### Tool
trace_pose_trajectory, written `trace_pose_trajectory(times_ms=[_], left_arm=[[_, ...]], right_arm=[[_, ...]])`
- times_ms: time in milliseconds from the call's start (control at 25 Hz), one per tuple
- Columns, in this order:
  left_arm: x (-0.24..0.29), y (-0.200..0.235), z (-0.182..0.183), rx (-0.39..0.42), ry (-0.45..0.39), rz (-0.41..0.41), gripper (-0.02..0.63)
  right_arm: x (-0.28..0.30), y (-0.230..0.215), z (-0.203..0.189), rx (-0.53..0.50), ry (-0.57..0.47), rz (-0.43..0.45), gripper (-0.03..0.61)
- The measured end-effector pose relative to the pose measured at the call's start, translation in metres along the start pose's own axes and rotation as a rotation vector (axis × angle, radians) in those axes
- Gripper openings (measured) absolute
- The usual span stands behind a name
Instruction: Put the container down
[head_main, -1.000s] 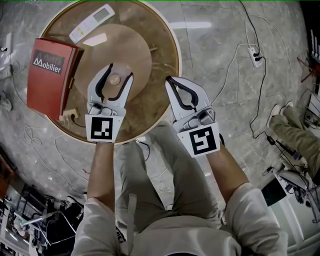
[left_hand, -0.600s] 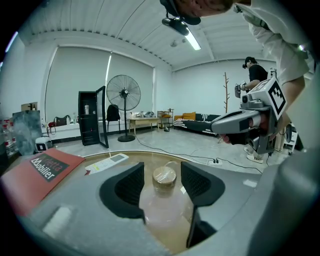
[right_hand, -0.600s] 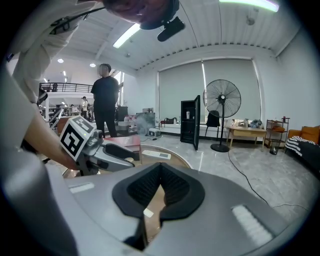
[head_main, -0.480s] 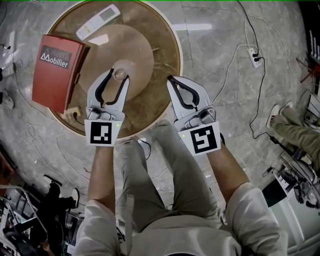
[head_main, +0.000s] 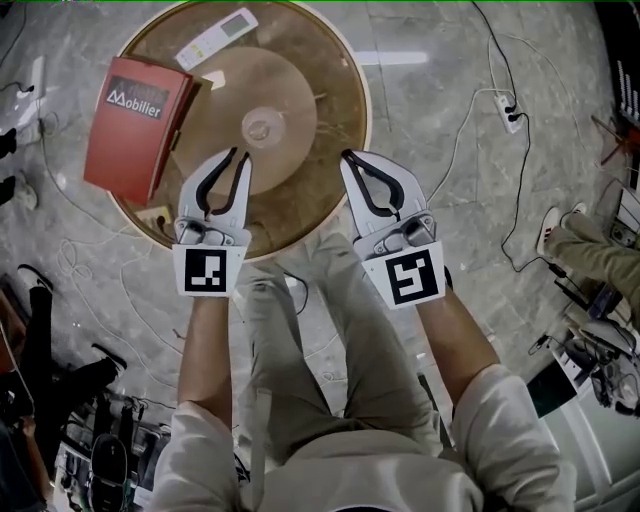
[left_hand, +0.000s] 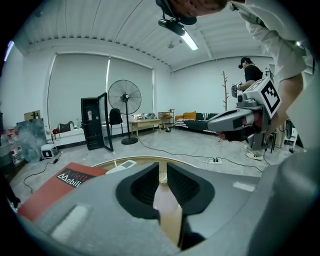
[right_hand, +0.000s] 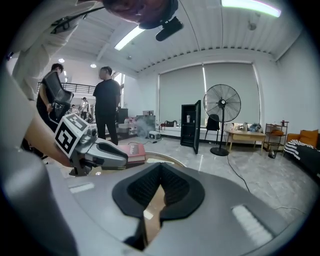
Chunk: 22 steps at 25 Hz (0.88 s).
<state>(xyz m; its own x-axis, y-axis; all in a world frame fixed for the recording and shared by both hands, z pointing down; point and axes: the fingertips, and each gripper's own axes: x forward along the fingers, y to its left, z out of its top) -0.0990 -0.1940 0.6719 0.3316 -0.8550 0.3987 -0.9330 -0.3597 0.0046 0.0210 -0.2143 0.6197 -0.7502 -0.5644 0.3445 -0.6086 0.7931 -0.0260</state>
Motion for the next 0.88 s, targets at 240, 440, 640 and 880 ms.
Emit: trace_pose_trajectory(times_ms=[240, 440, 640, 880], left_arm=[[-0.026, -0.002, 0.013, 0.004, 0.008, -0.003, 0.006], [-0.053, 0.002, 0.032, 0.005, 0.002, 0.002, 0.006], [-0.081, 0.007, 0.049, 0.009, 0.013, 0.006, 0.006], [-0.109, 0.006, 0.068, -0.001, 0.018, 0.016, 0.006]], right_arm=[[-0.013, 0.014, 0.015, 0.003, -0.002, 0.0, 0.003], [-0.023, 0.026, 0.033, 0.0, -0.011, 0.002, 0.003], [-0.033, 0.037, 0.056, -0.004, -0.021, -0.003, 0.003], [-0.047, 0.047, 0.082, -0.021, -0.035, -0.006, 0.003]])
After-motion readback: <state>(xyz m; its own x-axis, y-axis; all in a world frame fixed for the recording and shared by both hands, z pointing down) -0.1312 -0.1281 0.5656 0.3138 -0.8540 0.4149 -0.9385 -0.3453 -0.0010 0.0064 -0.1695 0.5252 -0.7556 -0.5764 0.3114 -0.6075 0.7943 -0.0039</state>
